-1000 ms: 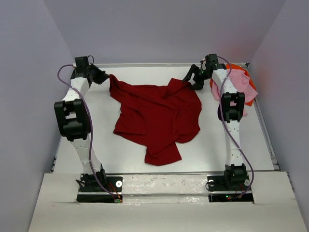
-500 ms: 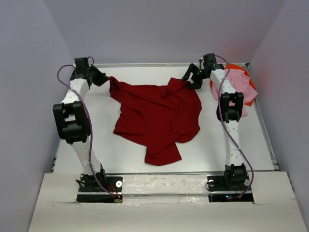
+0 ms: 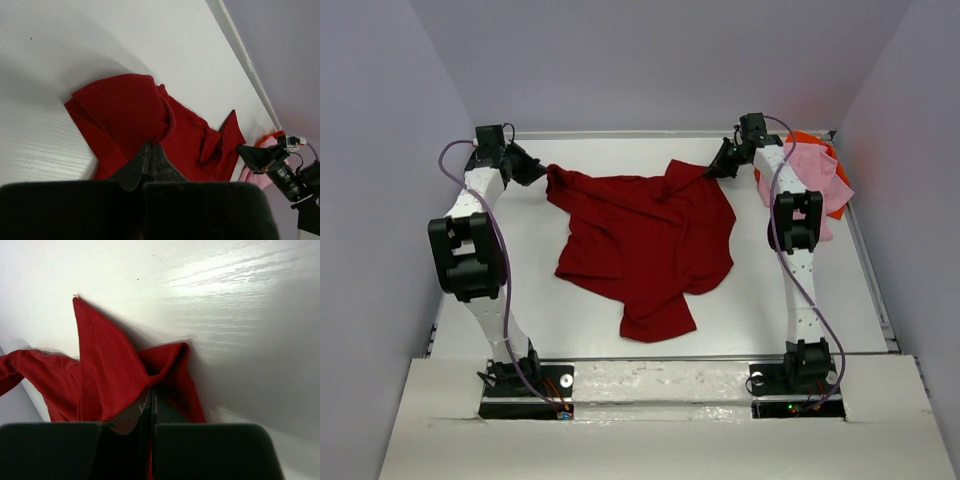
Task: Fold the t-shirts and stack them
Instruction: Flatten out the tshirt
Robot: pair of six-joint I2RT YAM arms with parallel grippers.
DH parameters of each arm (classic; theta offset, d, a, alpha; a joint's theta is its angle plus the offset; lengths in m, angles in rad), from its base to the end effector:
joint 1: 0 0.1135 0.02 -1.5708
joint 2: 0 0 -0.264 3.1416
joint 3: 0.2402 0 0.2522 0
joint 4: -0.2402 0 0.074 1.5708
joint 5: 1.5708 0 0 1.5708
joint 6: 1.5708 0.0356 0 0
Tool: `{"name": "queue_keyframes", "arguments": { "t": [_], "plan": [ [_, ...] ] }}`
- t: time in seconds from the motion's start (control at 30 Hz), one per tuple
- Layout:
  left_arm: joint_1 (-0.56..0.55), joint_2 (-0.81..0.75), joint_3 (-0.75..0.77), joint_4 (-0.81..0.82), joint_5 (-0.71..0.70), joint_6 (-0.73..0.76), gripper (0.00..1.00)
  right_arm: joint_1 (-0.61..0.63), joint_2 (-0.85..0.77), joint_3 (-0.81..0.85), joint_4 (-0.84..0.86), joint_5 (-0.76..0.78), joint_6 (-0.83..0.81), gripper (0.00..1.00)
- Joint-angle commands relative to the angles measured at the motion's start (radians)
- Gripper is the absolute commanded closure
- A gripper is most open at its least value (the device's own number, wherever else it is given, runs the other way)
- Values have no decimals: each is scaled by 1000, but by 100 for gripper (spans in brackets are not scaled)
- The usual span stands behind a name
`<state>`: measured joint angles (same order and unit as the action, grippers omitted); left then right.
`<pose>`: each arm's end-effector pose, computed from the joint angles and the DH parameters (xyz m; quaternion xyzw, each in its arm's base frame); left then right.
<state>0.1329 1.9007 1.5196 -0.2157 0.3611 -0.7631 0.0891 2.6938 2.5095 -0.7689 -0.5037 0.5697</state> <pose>0.4417 0.0464 0.2675 -0.3008 0.8200 -0.2936 0.3885 0.5669 0.0679 0.1561 0.1460 0.9142 0.3198 0.2017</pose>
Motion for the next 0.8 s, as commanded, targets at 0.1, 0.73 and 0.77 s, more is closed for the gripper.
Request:
{"name": "queue_keyframes", "arguments": {
  "t": [0.1,0.73,0.77],
  "plan": [
    [2,-136,-110,15,45,24,100,64,-218,-259,71,-15,-60,100],
    [-84,-833,-417,-91,42,-38,100,170,-1380,-1040,-136,-4,-94,100],
    [-85,-854,-401,-121,41,-36,100,170,-1441,-1052,-142,-4,-94,100]
  ]
}}
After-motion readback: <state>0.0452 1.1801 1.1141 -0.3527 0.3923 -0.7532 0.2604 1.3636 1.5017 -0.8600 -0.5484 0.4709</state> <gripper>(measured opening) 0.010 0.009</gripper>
